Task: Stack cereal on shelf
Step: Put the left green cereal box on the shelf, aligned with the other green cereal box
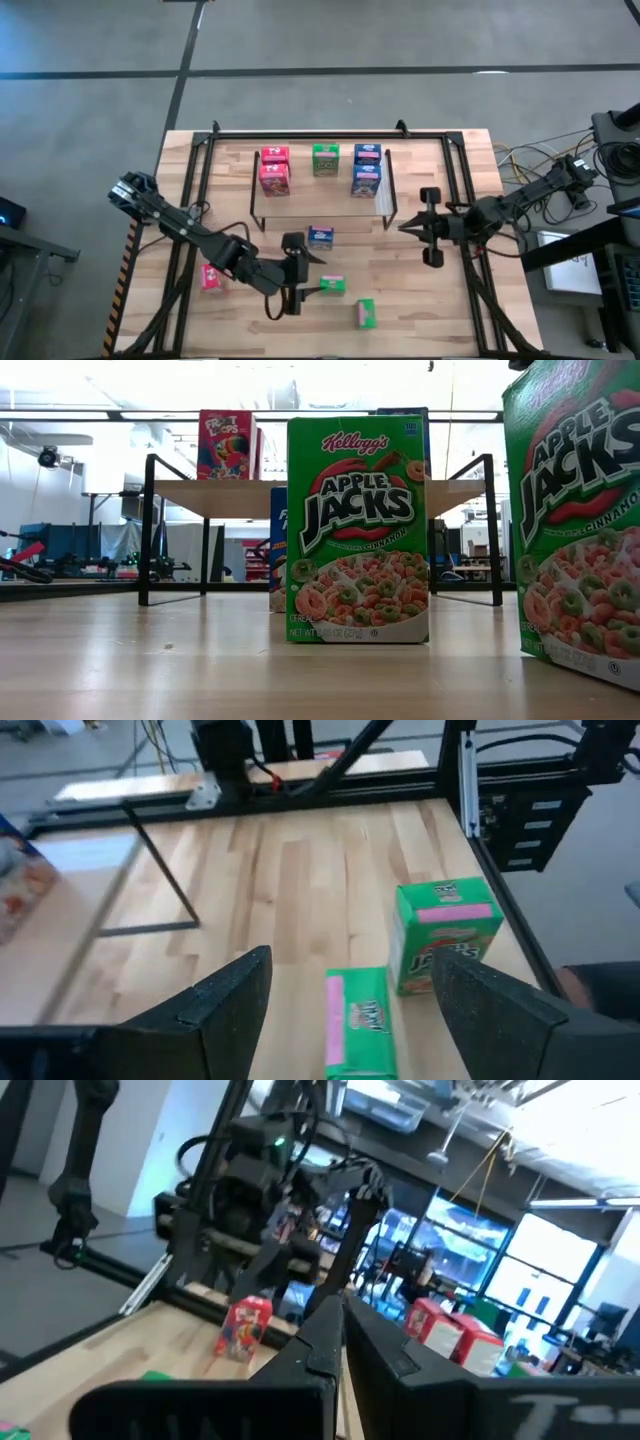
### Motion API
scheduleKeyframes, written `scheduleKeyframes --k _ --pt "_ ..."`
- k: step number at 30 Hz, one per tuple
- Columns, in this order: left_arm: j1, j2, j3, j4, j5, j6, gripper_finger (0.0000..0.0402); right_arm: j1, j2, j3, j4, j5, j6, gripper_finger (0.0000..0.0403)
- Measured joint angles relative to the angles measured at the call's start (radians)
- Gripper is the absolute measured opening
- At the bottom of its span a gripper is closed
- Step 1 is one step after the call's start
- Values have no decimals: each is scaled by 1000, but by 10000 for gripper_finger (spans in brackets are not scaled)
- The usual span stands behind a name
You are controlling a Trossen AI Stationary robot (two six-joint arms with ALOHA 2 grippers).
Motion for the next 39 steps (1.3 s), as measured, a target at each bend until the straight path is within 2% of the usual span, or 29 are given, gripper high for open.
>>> scheduleKeyframes --k 5,15,30,39 --pt "0 79 49 -9 26 -36 274 0 -54 -16 3 0 -21 9" --pt "0 226 158 -157 61 -66 319 0 -79 -17 -1 0 -35 9" --pt "1 266 143 -176 18 -134 319 0 -76 -17 -10 0 -5 9" --pt "7 267 77 -132 -9 -171 301 0 -76 -17 -16 0 -5 9"
